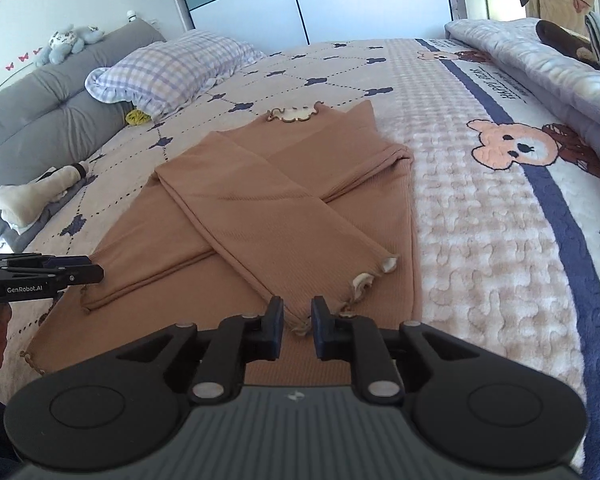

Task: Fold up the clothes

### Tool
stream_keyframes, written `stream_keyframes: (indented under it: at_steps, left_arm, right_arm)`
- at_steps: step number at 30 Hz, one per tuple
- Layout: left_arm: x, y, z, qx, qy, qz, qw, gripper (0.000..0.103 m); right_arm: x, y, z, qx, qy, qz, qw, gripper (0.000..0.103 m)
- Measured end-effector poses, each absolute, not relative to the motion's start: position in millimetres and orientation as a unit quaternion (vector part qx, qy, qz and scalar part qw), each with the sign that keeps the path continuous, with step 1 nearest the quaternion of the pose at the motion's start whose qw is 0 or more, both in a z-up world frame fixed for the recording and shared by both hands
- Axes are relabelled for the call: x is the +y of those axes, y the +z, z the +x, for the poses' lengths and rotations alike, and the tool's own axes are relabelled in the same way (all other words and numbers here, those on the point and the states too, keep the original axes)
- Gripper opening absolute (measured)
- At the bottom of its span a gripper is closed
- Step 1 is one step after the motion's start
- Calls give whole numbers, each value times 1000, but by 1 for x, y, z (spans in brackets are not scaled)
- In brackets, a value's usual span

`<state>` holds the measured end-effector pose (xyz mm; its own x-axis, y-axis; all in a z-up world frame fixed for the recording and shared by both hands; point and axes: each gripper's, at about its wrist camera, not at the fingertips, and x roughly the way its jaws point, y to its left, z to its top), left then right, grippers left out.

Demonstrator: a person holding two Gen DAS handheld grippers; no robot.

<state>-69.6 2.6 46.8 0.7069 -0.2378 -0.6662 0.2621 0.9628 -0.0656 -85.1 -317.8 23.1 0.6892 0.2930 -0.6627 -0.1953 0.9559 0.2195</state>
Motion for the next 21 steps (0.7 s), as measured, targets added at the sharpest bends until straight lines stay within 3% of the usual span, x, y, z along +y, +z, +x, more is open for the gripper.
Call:
stream_keyframes:
  at_steps: [21]
  left_arm:
    - [64, 34, -157, 367, -112, -39, 923, 42]
  right_arm:
    - [-363, 3, -189, 366, 126, 65, 920, 19]
